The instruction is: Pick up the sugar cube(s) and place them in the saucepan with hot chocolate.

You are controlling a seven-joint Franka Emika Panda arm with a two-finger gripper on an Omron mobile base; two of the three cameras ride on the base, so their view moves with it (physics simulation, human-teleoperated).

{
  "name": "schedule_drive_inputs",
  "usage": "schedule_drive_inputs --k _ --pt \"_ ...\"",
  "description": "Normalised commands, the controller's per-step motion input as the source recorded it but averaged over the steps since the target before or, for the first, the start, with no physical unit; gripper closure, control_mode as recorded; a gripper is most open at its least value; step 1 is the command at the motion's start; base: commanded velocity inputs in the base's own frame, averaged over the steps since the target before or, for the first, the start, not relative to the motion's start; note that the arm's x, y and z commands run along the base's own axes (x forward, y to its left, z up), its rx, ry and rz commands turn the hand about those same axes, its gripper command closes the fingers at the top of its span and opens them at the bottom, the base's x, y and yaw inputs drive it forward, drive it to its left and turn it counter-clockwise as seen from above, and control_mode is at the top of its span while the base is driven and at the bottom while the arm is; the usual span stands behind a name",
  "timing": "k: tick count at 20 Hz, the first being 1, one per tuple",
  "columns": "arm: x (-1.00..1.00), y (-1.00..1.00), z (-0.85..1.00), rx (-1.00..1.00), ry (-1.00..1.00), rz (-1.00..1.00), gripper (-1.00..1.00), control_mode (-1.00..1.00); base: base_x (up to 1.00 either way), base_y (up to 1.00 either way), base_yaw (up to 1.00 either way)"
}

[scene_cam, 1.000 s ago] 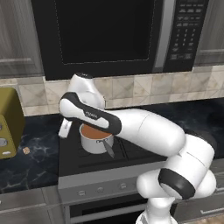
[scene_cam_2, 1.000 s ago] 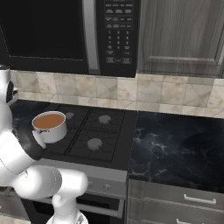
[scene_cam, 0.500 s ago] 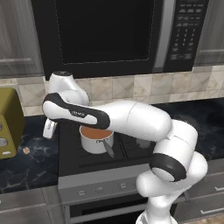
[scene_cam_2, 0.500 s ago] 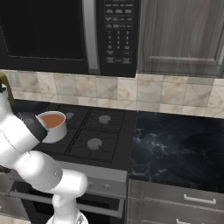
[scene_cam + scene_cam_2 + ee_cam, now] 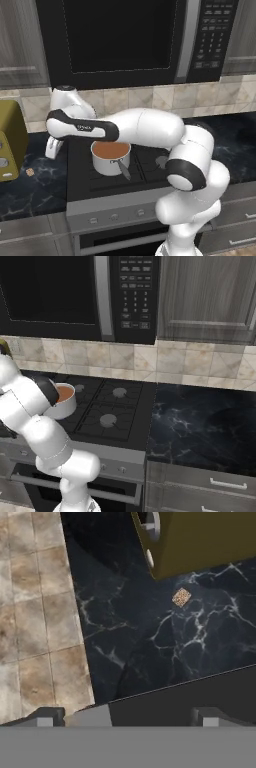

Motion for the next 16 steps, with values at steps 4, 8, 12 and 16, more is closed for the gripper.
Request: schedule_drive_inputs --k 4,8,12,16 --pt "0.14 0.24 -0.56 0.00 -0.04 -0.10 -1.00 -1.00 0.00 0.00 0.00" --pt "0.03 0.31 -0.47 0.00 -0.08 -0.09 -1.00 -1.00 0.00 0.00 0.00" --pt "0.11 0.37 -0.51 0.00 -0.07 -0.07 -1.00 -1.00 0.00 0.00 0.00" --pt "0.16 0.35 -0.39 0.00 -0.03 -0.06 -1.00 -1.00 0.00 0.00 0.00"
